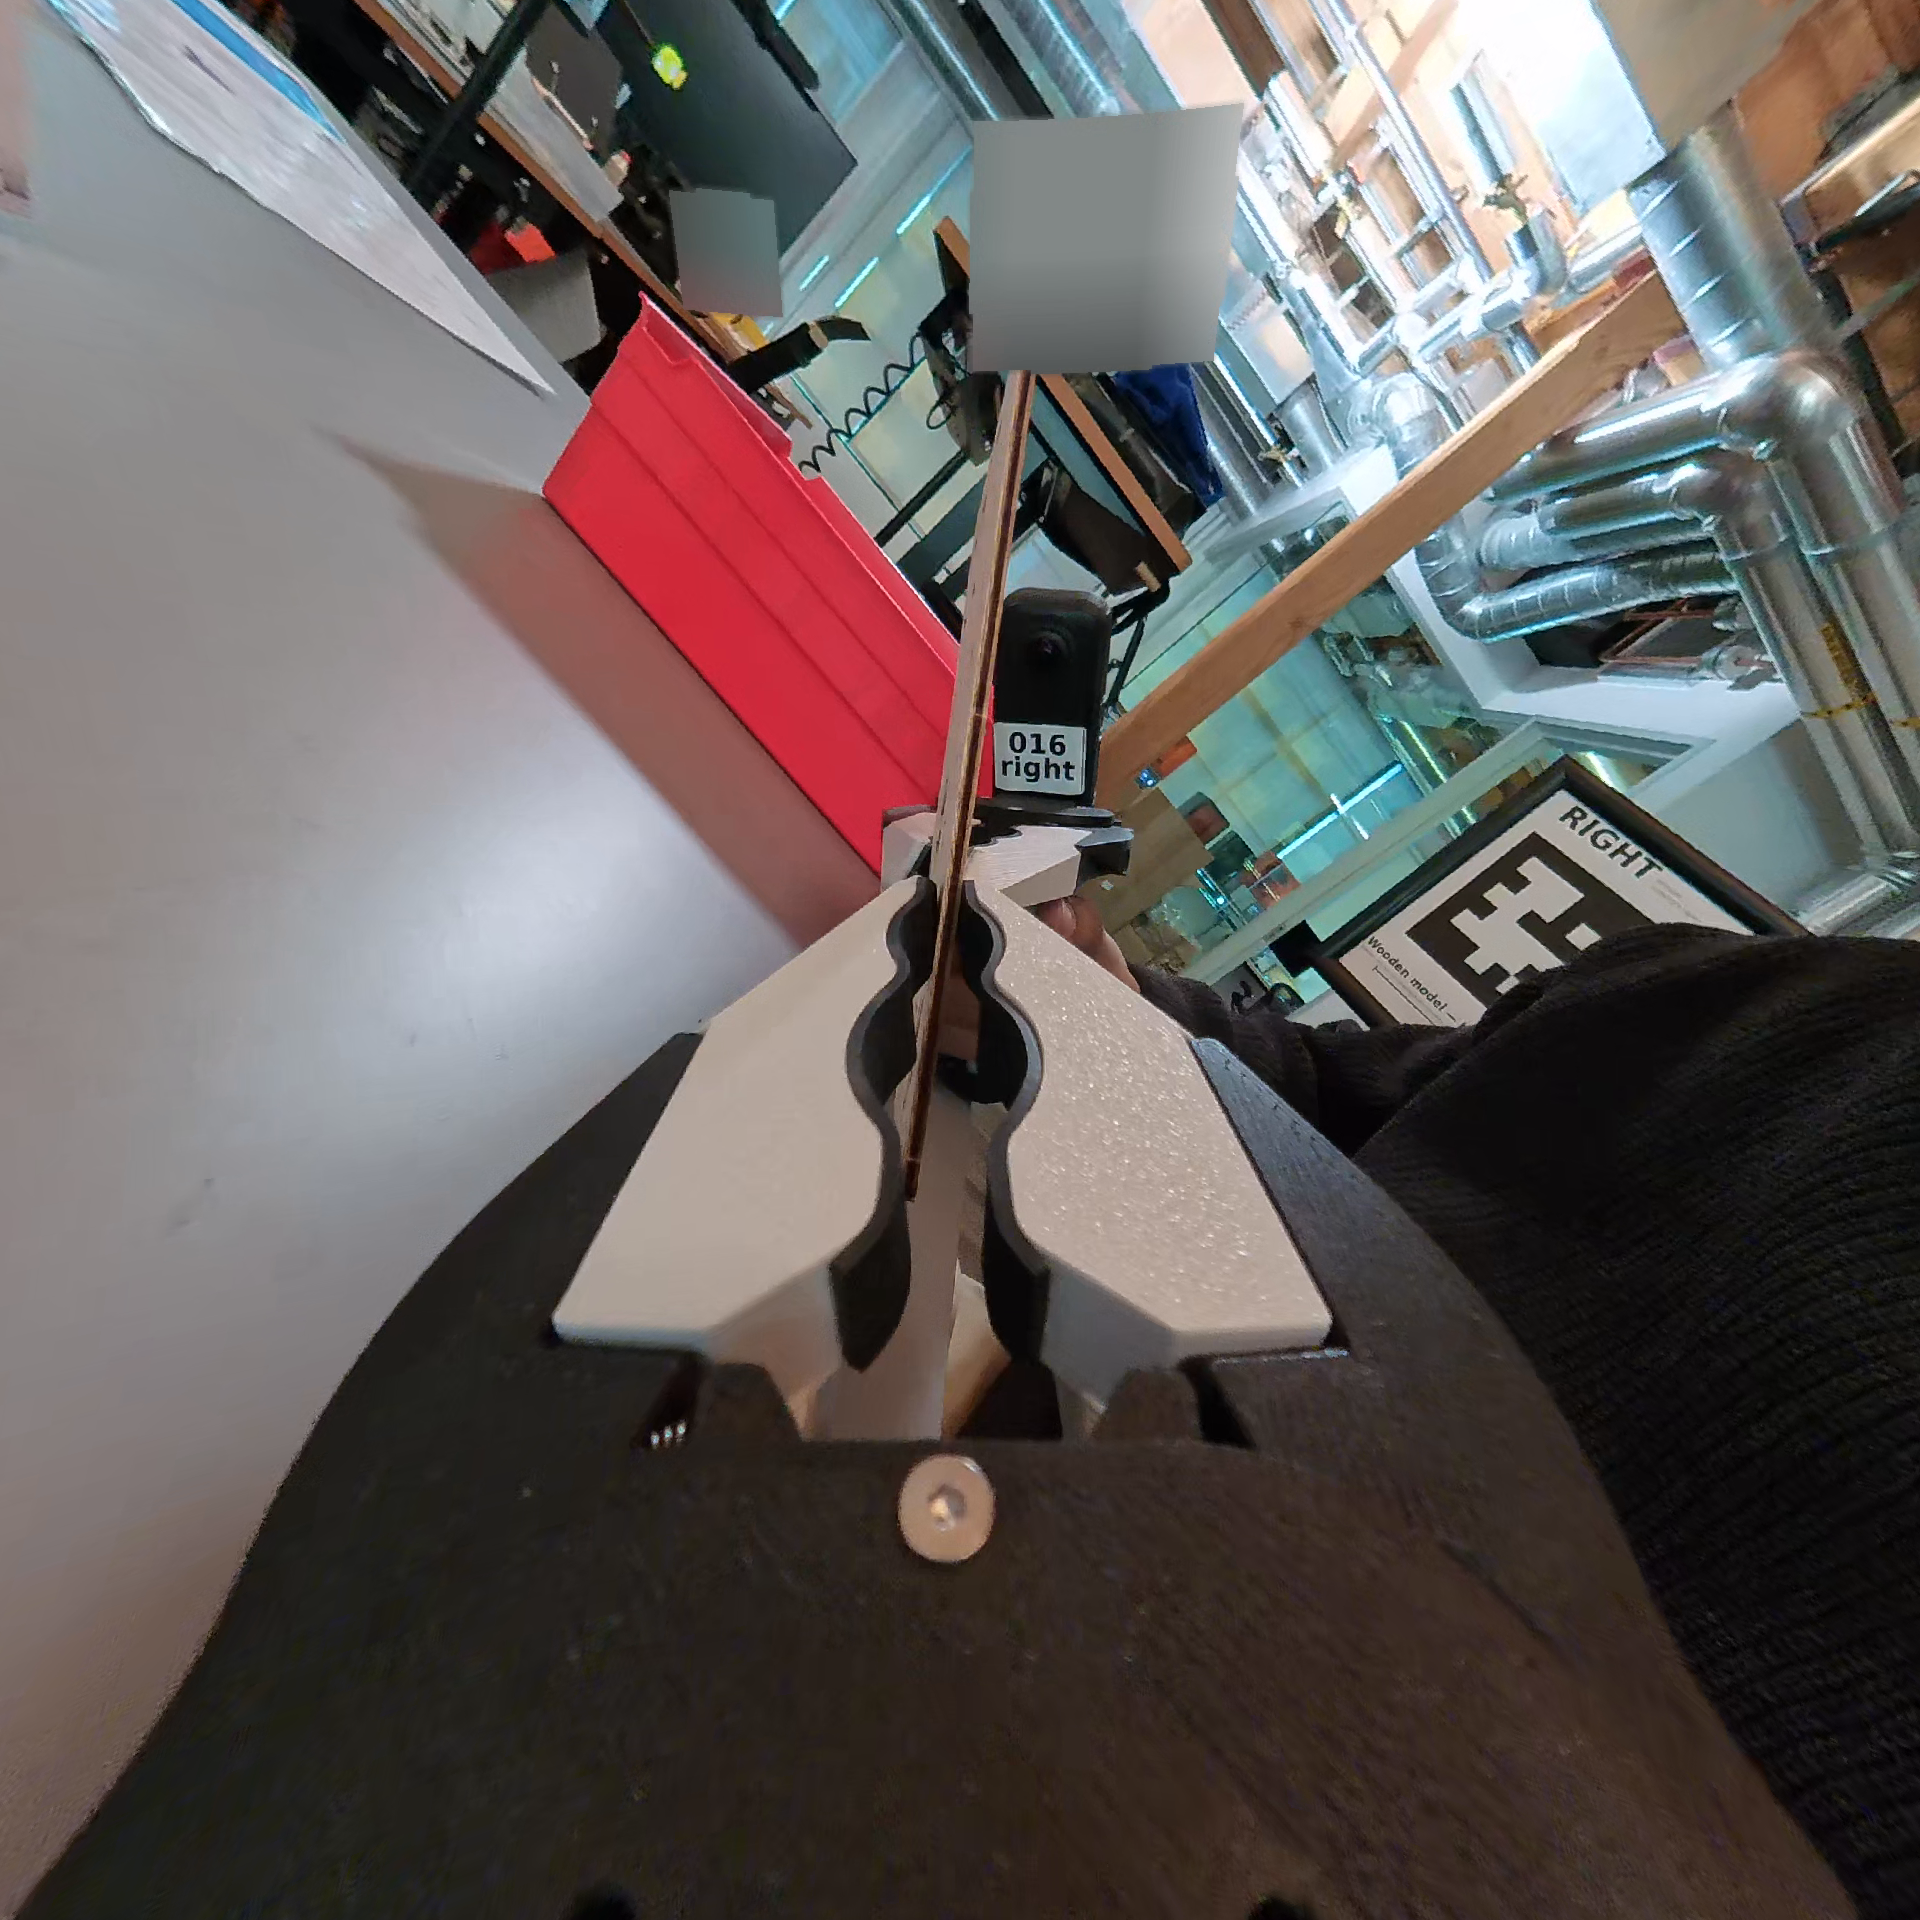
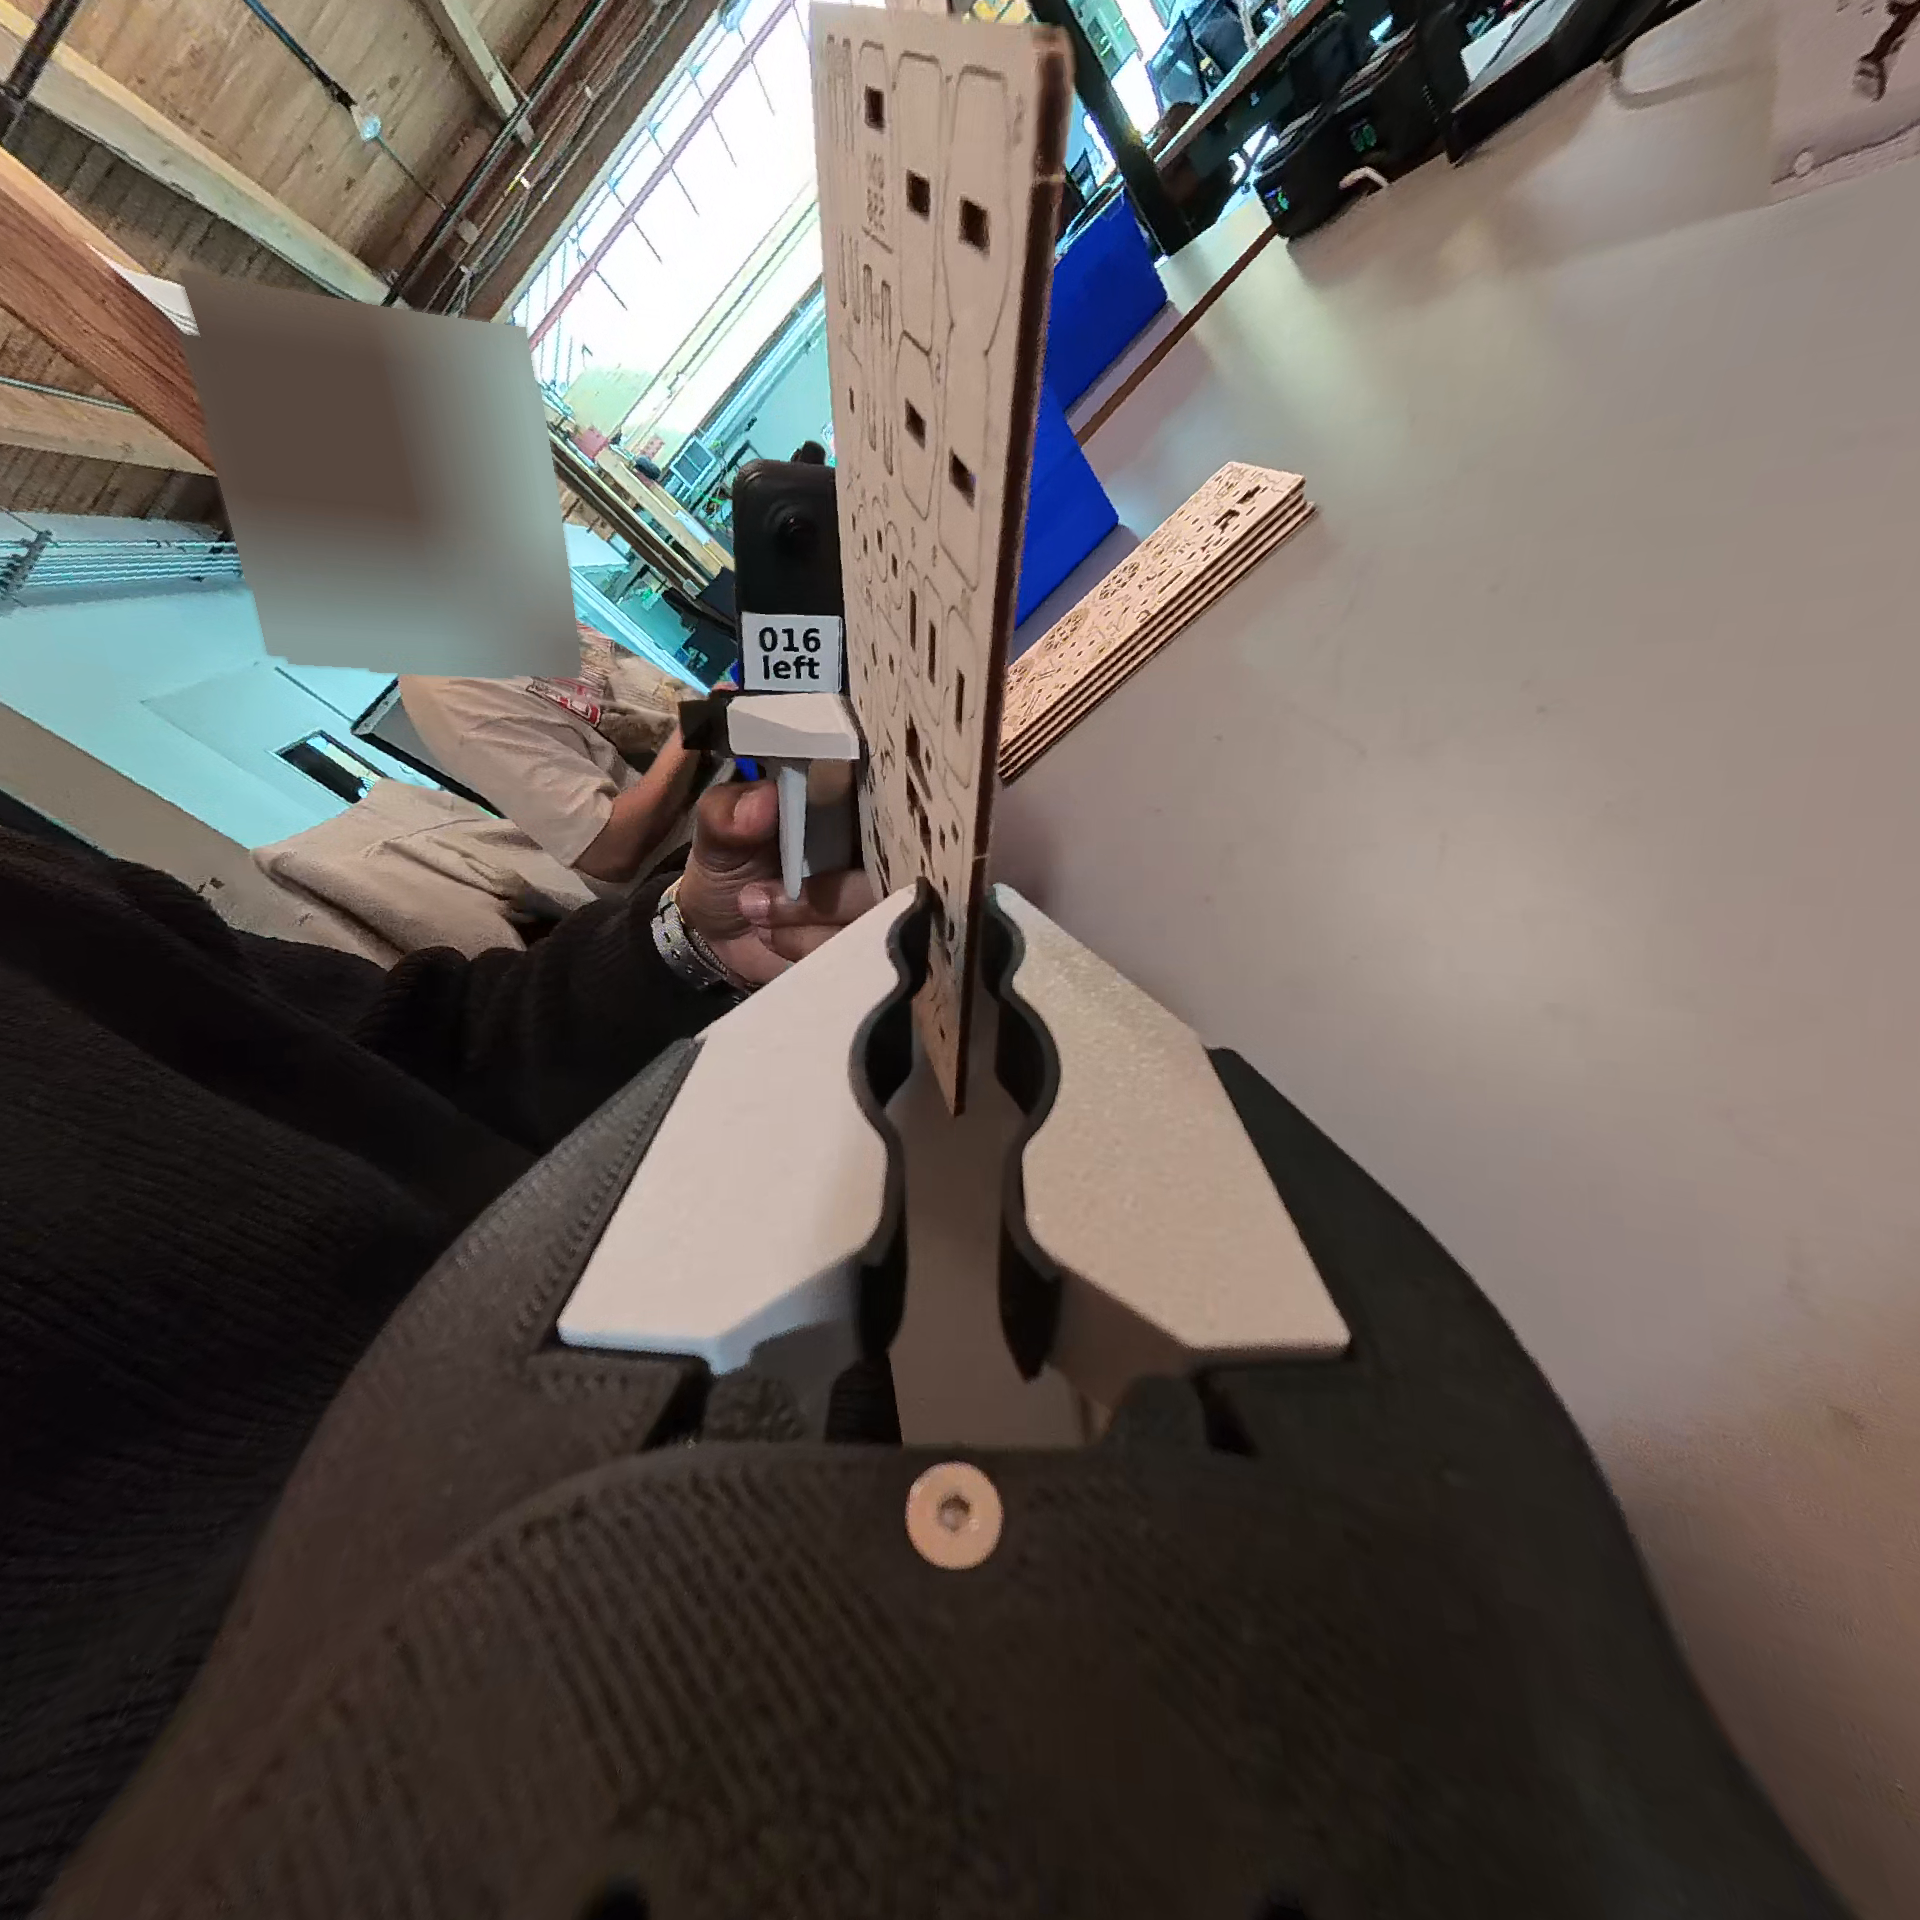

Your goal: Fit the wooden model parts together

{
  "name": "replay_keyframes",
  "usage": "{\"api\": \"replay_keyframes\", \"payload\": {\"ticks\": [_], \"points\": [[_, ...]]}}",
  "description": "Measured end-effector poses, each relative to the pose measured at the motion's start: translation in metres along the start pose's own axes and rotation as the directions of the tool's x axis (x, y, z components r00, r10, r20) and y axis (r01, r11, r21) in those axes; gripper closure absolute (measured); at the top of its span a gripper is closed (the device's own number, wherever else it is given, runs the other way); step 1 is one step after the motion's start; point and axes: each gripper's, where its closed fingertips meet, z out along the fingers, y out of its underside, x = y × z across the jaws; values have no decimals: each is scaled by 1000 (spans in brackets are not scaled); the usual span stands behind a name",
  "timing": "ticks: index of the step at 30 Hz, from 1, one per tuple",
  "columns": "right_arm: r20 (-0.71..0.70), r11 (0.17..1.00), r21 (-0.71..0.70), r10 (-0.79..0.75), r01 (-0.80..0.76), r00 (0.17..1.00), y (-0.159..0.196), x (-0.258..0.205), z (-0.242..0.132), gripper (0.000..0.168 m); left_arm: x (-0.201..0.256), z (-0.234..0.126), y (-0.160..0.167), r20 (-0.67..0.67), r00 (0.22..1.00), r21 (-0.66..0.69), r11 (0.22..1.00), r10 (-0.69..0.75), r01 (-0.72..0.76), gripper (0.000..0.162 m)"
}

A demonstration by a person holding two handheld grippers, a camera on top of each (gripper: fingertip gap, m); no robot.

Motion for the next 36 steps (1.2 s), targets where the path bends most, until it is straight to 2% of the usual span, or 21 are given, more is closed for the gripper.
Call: {"api": "replay_keyframes", "payload": {"ticks": [23, 36], "points": [[3, 1000, -1, 26, -26, 1000, 1, 2, -1, 162, -2, 2, -2, 1, 1000, 4, 1000, 0, 0, 161], [53, 998, -53, 40, -37, 998, 3, -1, 19, 161, 0, -17, -4, 22, 1000, 57, 998, -17, 16, 160]]}}
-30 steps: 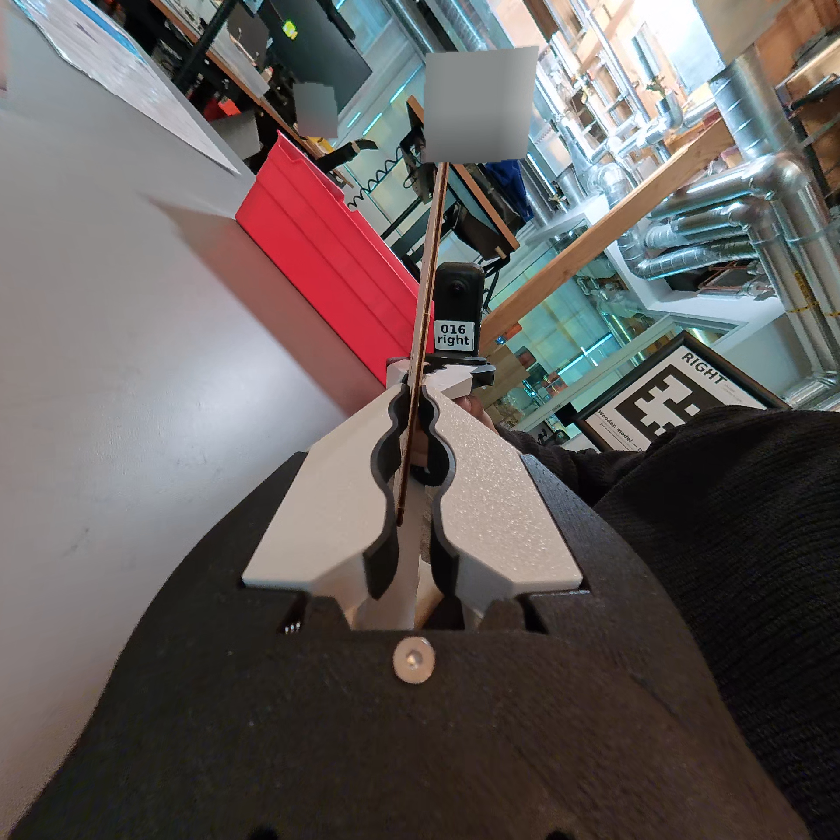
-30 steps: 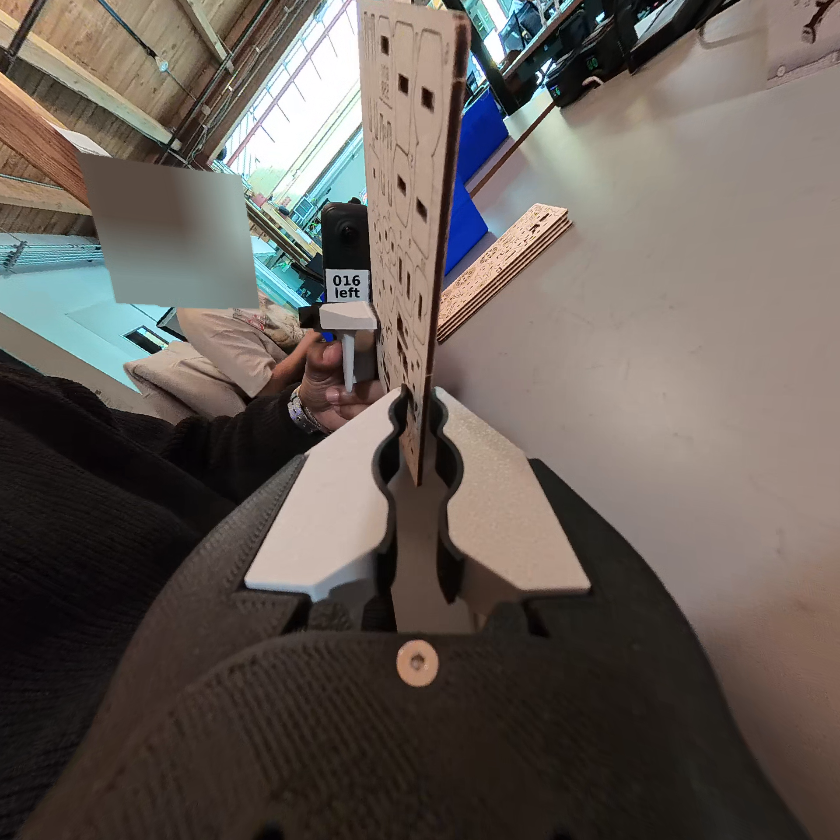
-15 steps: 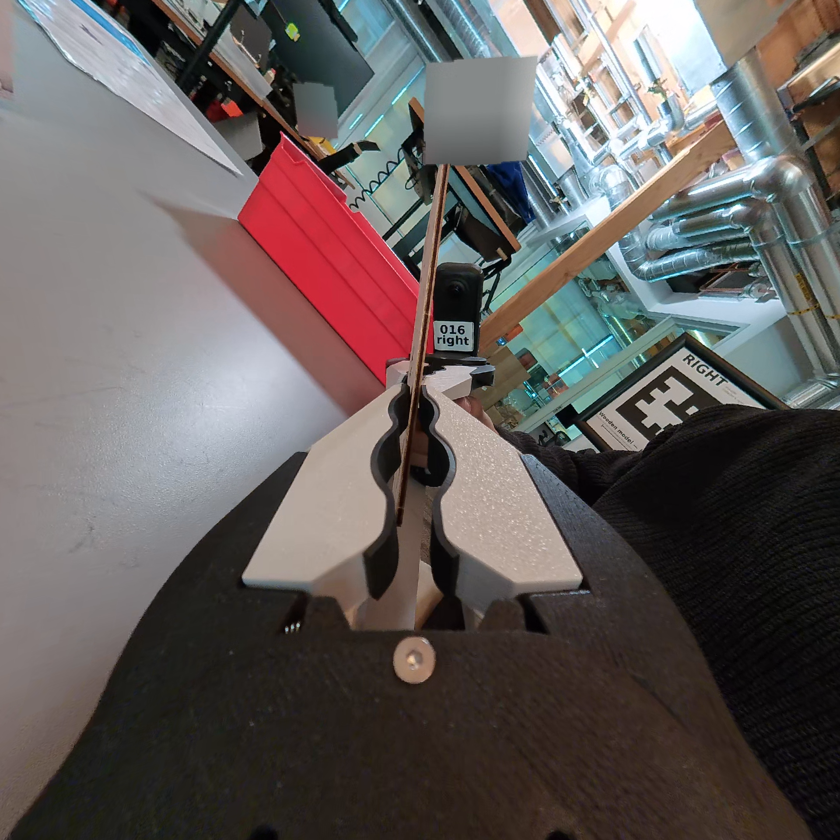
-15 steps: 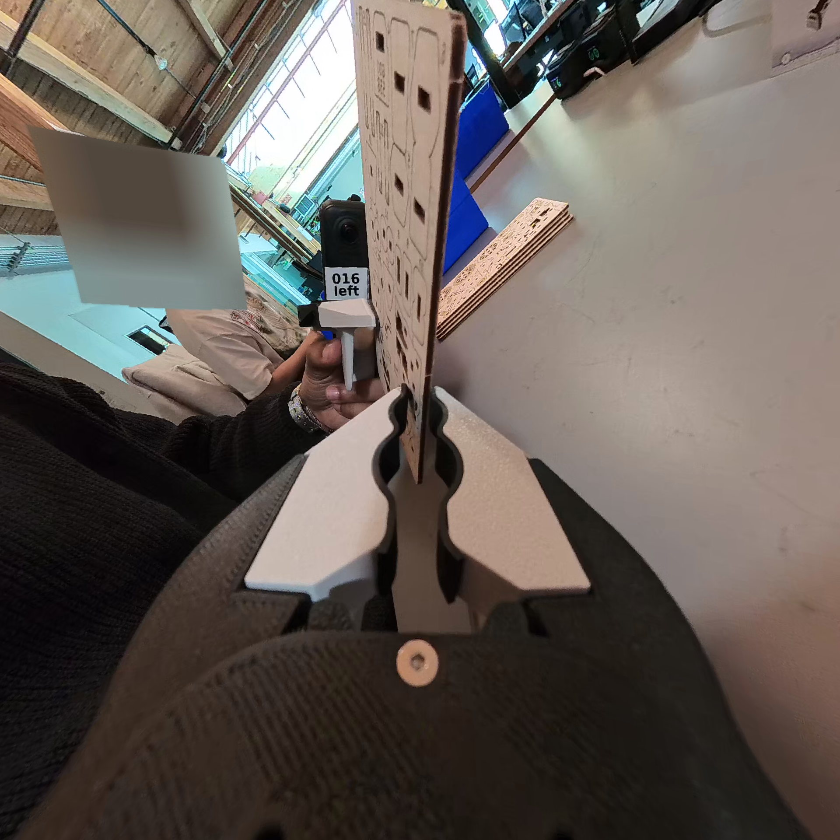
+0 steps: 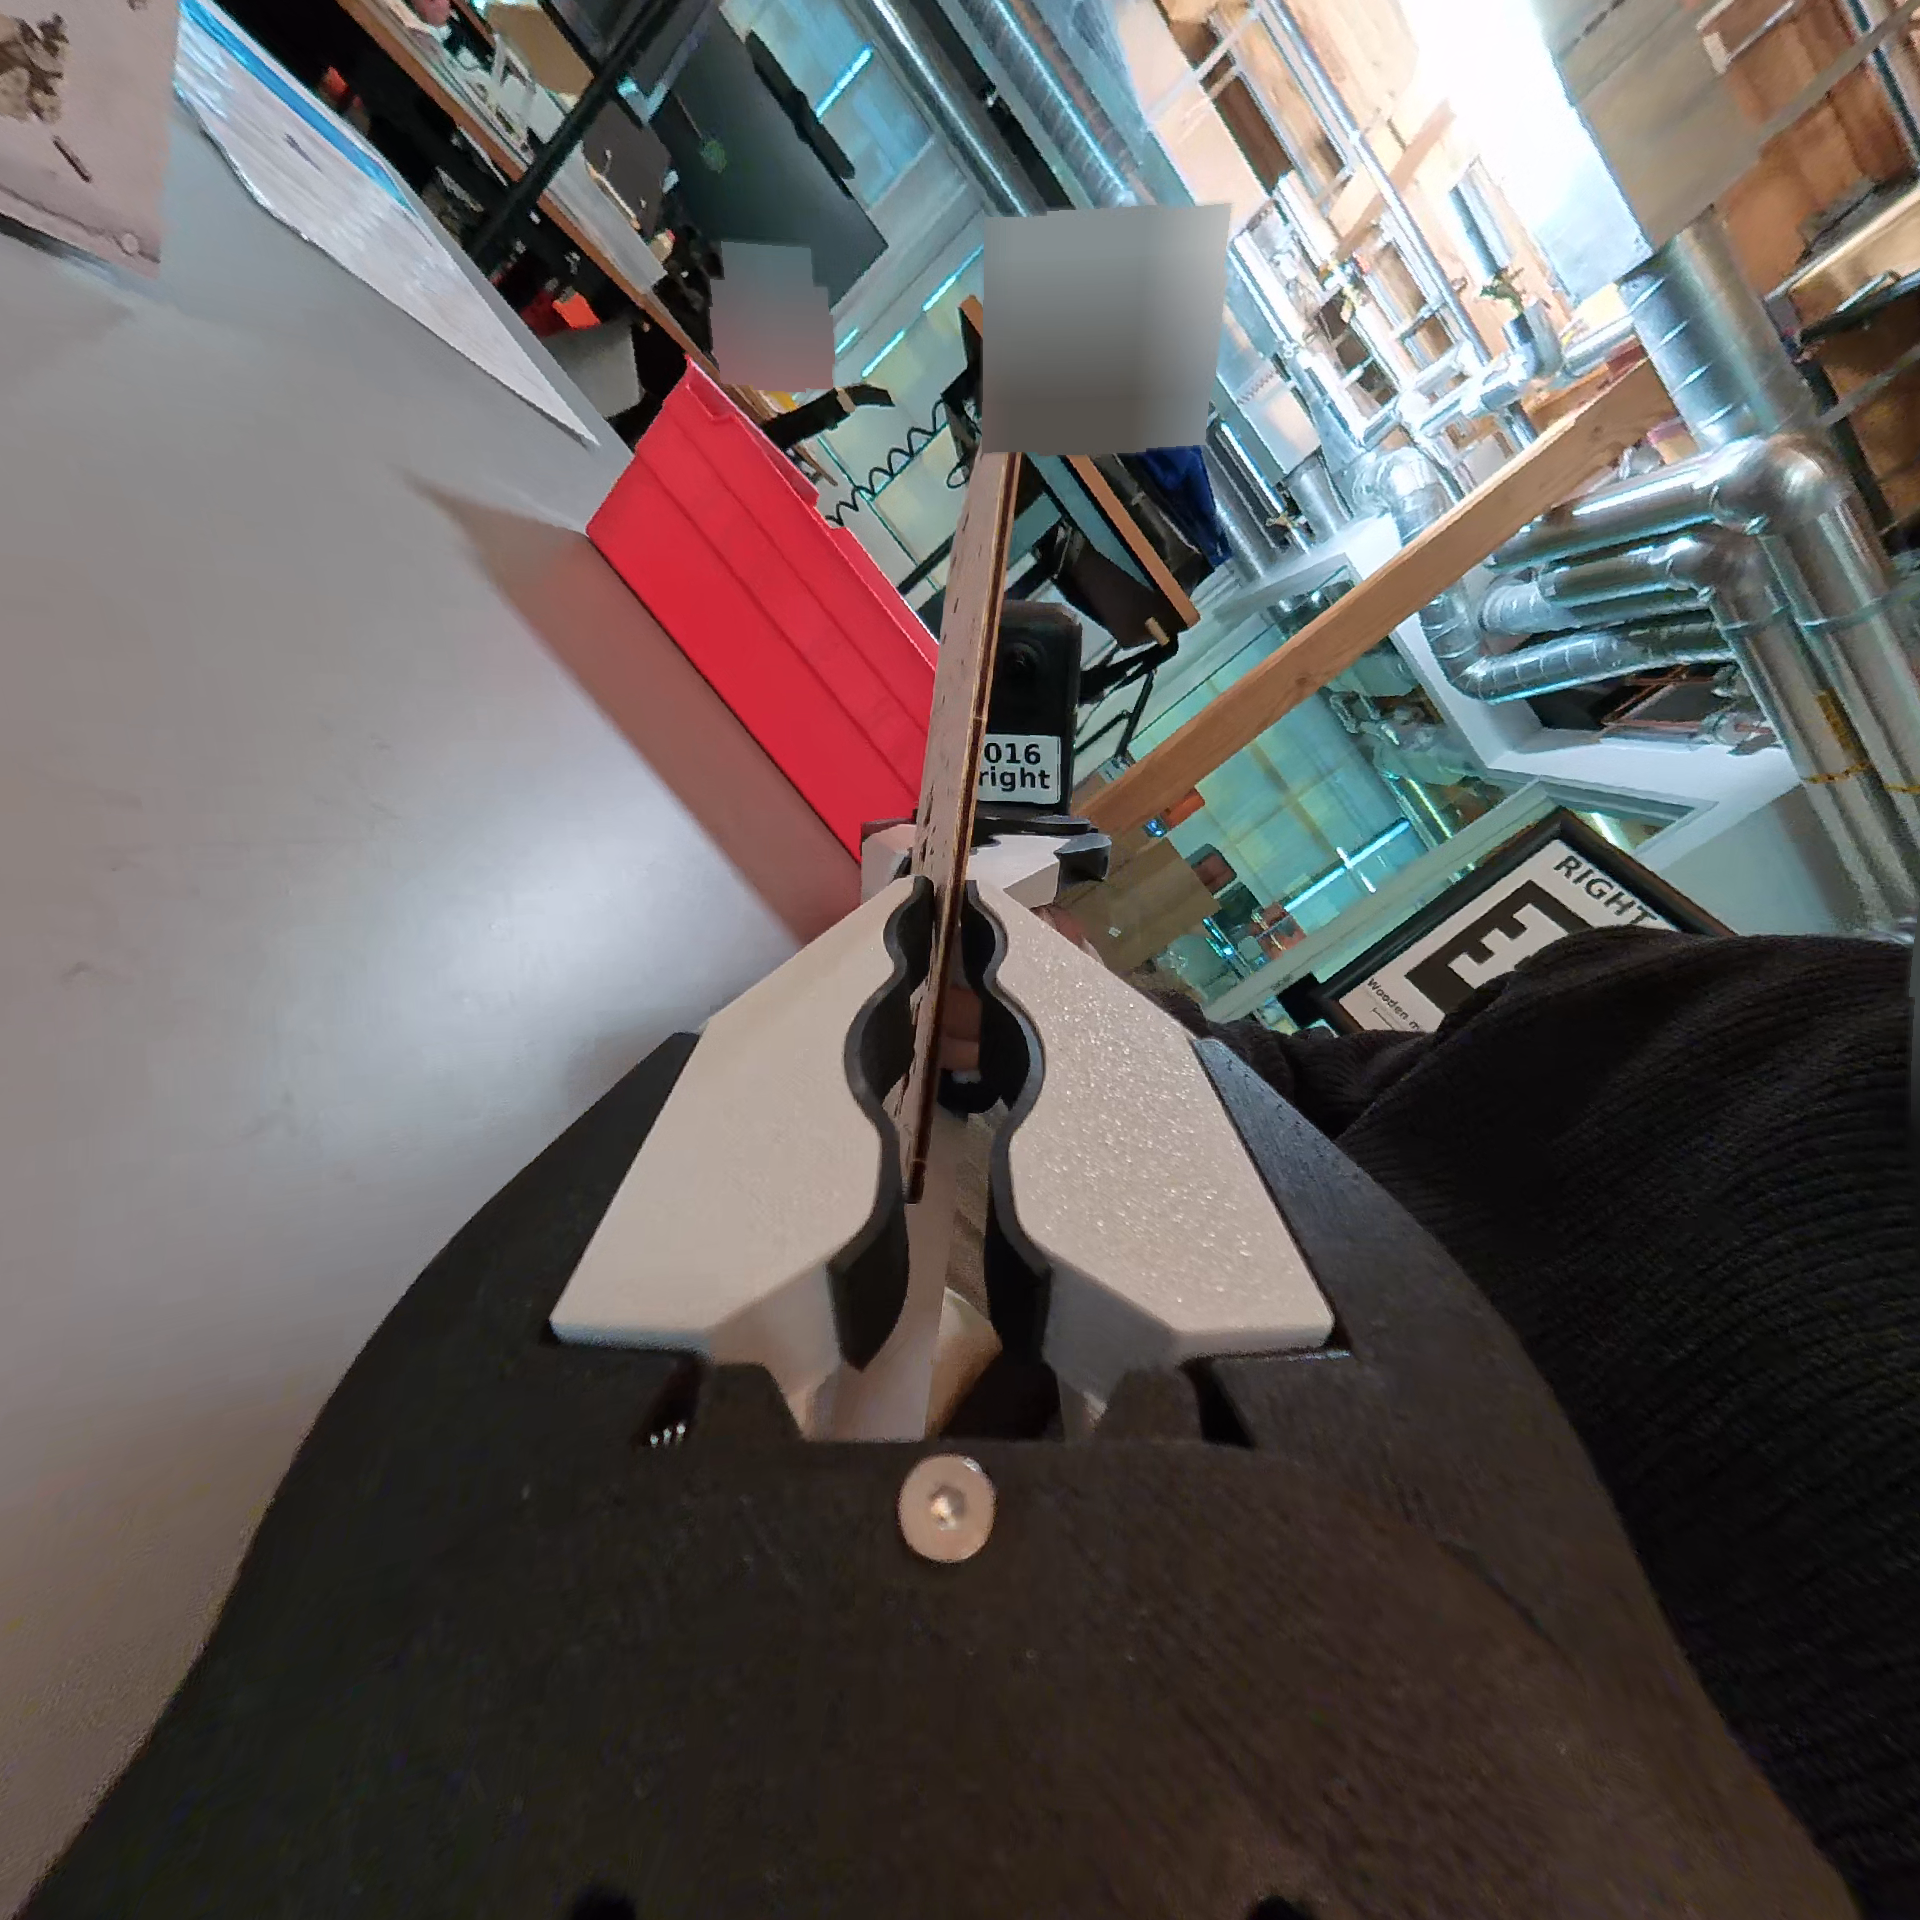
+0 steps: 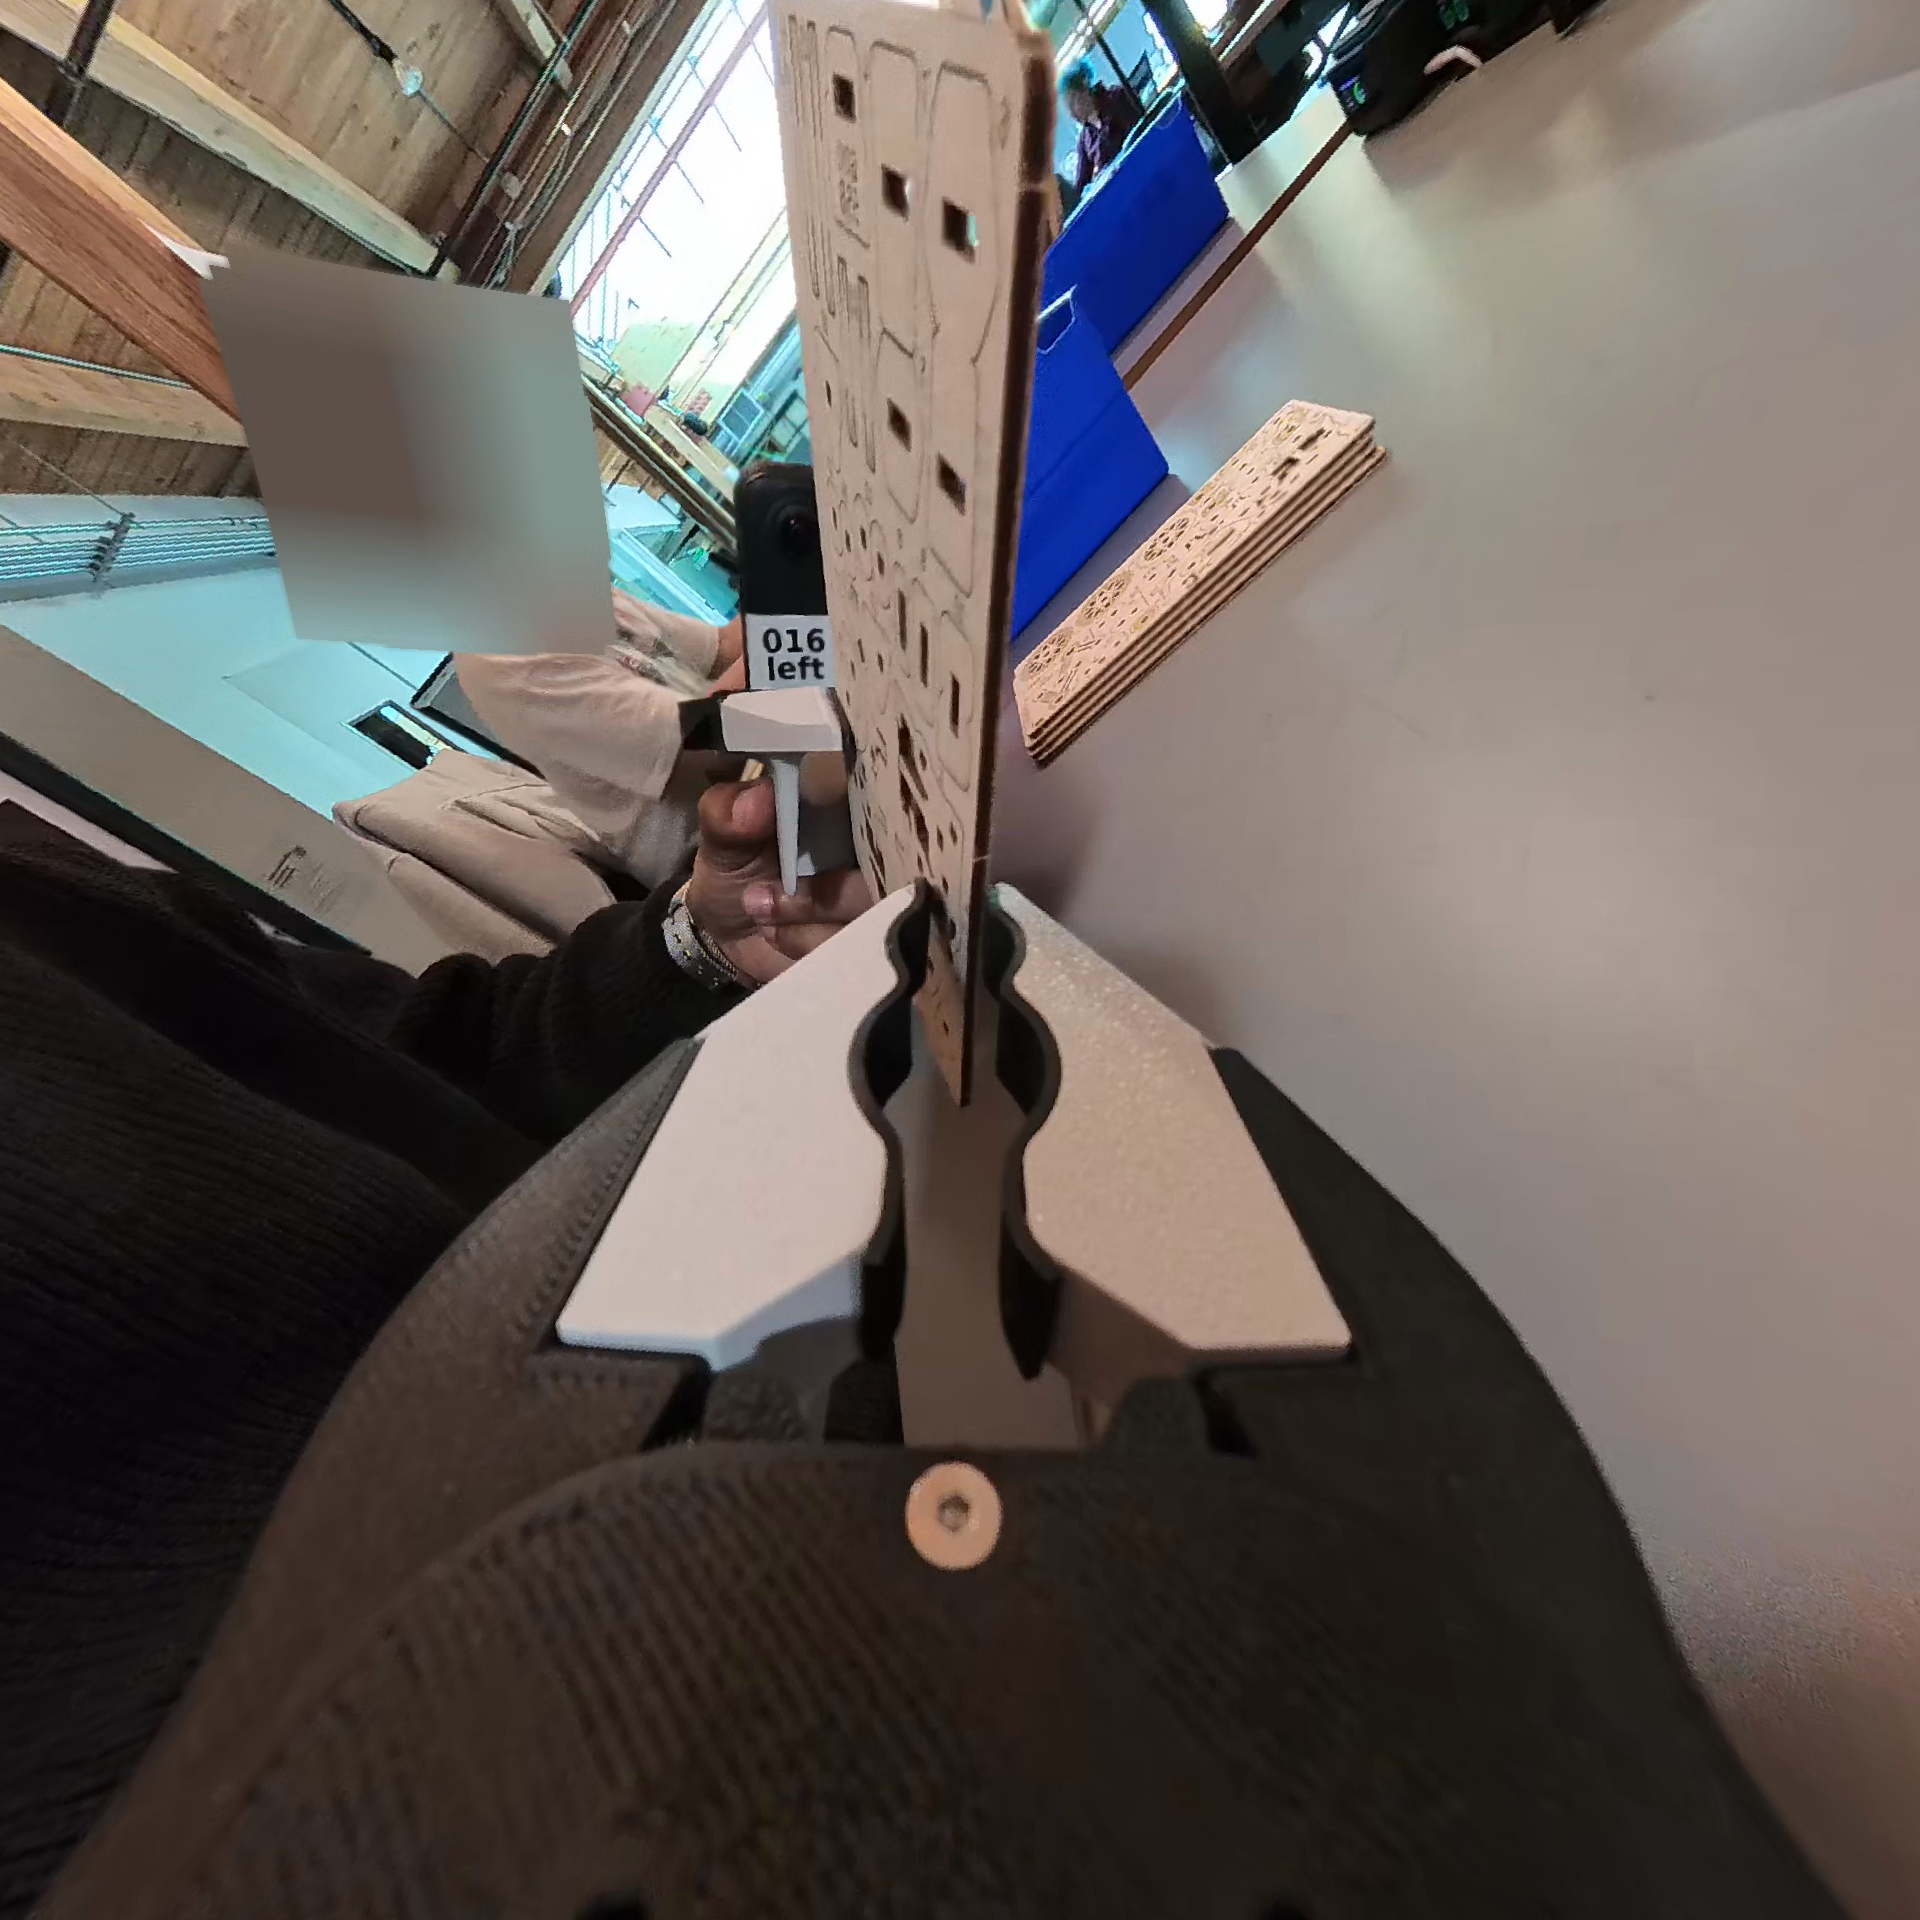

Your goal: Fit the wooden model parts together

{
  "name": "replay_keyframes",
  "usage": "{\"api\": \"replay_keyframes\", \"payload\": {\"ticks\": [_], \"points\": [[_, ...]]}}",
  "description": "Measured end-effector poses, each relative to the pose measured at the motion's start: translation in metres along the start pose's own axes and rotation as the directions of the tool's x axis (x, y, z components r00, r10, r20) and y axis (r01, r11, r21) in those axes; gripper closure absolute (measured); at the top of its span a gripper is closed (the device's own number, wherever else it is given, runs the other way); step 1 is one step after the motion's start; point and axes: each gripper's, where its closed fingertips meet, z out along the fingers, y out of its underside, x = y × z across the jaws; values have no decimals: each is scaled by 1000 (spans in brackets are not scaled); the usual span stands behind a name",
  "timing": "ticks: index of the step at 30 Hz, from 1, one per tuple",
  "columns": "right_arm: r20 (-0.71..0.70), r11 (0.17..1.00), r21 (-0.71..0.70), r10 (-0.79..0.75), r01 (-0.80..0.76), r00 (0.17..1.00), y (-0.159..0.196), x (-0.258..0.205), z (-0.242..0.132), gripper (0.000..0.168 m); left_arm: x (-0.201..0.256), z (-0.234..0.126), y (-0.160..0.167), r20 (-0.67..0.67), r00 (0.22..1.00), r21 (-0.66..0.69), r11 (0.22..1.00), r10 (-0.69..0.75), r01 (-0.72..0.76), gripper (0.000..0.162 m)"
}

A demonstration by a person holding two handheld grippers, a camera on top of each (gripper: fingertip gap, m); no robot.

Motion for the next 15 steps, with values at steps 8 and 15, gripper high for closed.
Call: {"api": "replay_keyframes", "payload": {"ticks": [8, 15], "points": [[45, 999, -50, 13, -11, 999, 4, -3, 17, 160, 2, -15, 0, 22, 1000, 31, 1000, -4, 3, 158], [47, 999, -49, 12, -9, 999, 4, -4, 18, 160, 2, -15, 3, 28, 1000, 22, 1000, -2, 2, 158]]}}
